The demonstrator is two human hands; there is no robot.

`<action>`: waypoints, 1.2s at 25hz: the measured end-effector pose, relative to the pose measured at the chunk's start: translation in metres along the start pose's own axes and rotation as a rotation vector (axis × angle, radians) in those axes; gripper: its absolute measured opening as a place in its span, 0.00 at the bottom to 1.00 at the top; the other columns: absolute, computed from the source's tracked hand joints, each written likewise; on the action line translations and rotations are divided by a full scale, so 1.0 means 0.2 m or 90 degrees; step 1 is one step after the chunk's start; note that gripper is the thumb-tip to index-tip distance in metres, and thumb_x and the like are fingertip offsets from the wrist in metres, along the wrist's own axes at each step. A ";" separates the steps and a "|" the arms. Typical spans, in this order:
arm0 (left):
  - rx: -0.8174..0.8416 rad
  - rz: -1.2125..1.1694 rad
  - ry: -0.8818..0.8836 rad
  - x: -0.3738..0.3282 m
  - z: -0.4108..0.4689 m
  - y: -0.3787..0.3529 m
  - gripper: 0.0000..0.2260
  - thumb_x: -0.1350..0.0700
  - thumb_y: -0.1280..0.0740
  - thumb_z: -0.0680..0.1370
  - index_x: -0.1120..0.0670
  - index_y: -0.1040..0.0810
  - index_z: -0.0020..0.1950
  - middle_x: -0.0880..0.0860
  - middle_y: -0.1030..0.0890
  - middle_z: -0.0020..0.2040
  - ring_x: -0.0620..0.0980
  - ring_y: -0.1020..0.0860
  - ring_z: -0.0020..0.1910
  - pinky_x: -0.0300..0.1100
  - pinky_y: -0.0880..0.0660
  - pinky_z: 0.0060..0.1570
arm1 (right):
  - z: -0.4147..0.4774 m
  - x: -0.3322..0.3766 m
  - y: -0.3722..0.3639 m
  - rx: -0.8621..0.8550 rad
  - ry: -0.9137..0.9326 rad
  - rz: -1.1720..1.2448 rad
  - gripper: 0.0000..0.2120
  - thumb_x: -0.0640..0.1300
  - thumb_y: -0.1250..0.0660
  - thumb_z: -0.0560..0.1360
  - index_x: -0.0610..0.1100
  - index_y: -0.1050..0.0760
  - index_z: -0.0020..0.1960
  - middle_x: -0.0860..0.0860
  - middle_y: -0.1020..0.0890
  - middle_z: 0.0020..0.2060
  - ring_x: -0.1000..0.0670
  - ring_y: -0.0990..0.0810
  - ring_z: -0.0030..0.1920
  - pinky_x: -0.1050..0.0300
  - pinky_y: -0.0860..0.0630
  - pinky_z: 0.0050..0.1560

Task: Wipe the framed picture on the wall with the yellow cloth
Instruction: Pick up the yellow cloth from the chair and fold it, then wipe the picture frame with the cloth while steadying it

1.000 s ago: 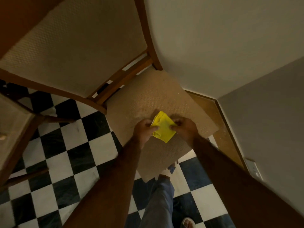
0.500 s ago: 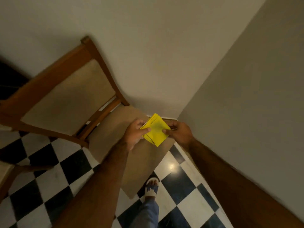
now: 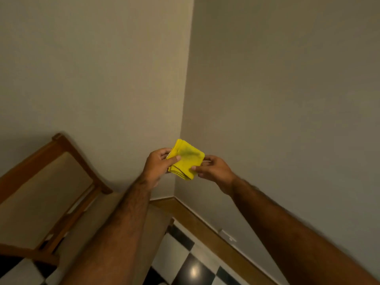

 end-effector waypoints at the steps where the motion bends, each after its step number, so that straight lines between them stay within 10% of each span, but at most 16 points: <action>1: 0.012 -0.014 -0.018 -0.10 -0.01 -0.07 0.10 0.60 0.25 0.74 0.55 0.18 0.56 0.57 0.14 0.48 0.50 0.16 0.40 0.43 0.18 0.40 | -0.06 0.05 0.07 0.013 -0.003 0.014 0.24 0.39 0.22 0.70 0.36 0.23 0.64 0.42 0.15 0.53 0.47 0.16 0.51 0.49 0.20 0.60; 23: 0.125 -0.025 -0.522 -2.27 -0.58 -1.23 0.12 0.51 0.21 0.70 0.52 0.15 0.51 0.50 0.13 0.46 0.47 0.16 0.43 0.38 0.21 0.38 | -1.40 1.75 1.21 -0.248 0.479 -0.038 0.19 0.40 0.27 0.75 0.37 0.23 0.65 0.43 0.15 0.51 0.49 0.14 0.47 0.54 0.15 0.50; 30: 0.131 -0.168 -0.618 -3.10 -0.78 -1.26 0.07 0.55 0.23 0.72 0.51 0.17 0.48 0.54 0.15 0.51 0.54 0.17 0.51 0.51 0.20 0.54 | -2.28 2.42 1.58 -0.771 0.776 -0.437 0.22 0.55 0.29 0.75 0.45 0.21 0.65 0.48 0.14 0.53 0.49 0.16 0.52 0.54 0.21 0.57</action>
Point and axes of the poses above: each hand's wrist, its own z-axis towards the middle knuckle, its own y-axis out of the back of the hand, x = y × z, the point moved 5 cm from there along z, towards the middle knuckle
